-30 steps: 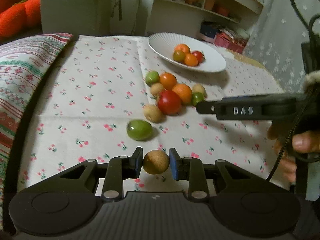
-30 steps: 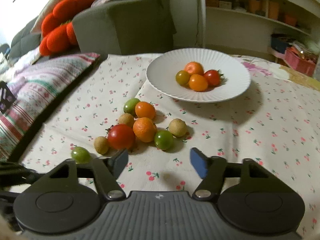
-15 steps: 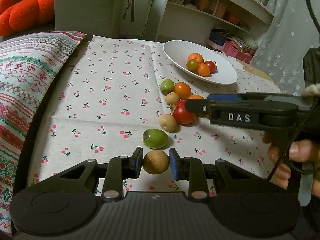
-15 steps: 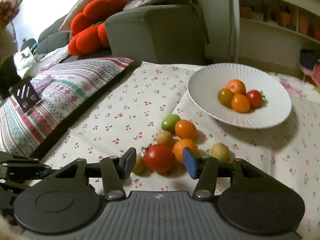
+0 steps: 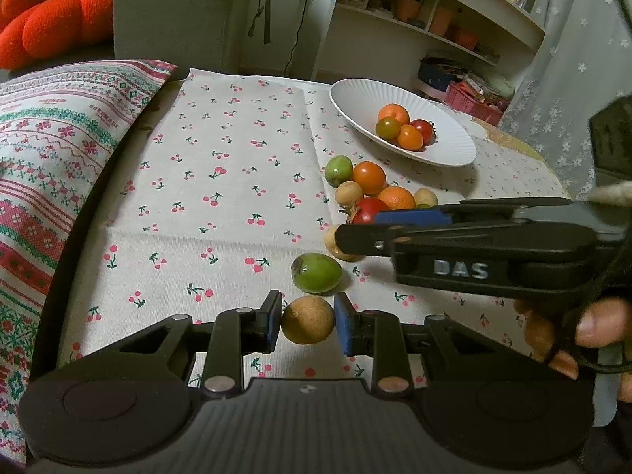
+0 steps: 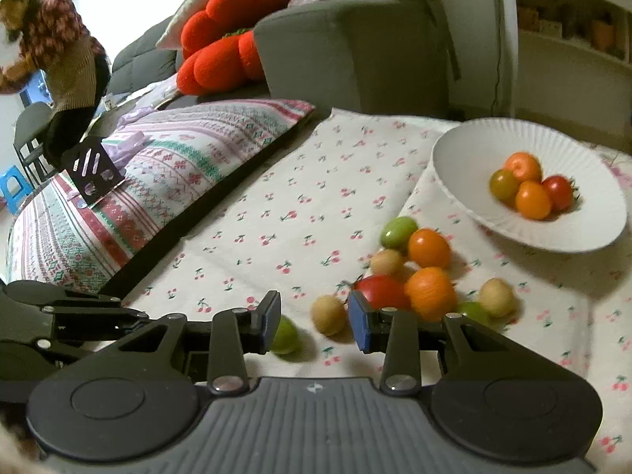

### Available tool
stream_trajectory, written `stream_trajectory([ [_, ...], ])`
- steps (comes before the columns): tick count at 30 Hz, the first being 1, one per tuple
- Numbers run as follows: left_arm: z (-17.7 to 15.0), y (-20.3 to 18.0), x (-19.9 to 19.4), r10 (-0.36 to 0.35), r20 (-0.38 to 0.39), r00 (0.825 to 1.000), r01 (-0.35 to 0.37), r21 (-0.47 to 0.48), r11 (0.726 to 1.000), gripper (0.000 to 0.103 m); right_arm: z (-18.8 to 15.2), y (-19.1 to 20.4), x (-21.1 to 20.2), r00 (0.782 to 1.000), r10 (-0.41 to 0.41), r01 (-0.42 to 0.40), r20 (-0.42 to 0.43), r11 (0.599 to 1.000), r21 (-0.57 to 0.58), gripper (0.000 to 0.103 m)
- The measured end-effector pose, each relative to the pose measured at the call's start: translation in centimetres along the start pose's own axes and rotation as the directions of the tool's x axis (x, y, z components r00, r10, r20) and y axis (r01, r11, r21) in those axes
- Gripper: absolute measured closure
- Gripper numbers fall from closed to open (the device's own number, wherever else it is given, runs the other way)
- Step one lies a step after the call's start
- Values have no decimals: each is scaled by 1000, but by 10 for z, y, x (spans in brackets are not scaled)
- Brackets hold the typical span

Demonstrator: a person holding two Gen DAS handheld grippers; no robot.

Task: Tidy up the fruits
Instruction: 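Grasp a tan round fruit with the left tool while the right tool grasps another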

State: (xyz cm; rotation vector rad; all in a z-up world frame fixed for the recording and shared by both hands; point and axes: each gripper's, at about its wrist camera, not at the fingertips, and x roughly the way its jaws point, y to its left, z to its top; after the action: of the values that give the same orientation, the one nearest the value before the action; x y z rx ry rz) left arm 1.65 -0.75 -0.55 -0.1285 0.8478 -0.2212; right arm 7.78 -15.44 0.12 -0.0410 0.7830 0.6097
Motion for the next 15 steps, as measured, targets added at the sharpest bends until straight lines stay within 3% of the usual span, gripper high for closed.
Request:
stream_trajectory([
  [9, -1, 2, 0, 2, 1, 1000, -2, -7, 1000, 88, -1, 14, 21, 996, -82, 80, -26, 995, -54, 76],
  [12, 0, 3, 0, 4, 3, 1000, -4, -12, 1000, 88, 1, 13, 23, 991, -130, 128, -30, 990, -60, 87],
  [15, 0, 2, -1, 4, 6, 1000, -3, -13, 1000, 88, 0, 10, 22, 992, -124, 122, -30, 991, -53, 87],
])
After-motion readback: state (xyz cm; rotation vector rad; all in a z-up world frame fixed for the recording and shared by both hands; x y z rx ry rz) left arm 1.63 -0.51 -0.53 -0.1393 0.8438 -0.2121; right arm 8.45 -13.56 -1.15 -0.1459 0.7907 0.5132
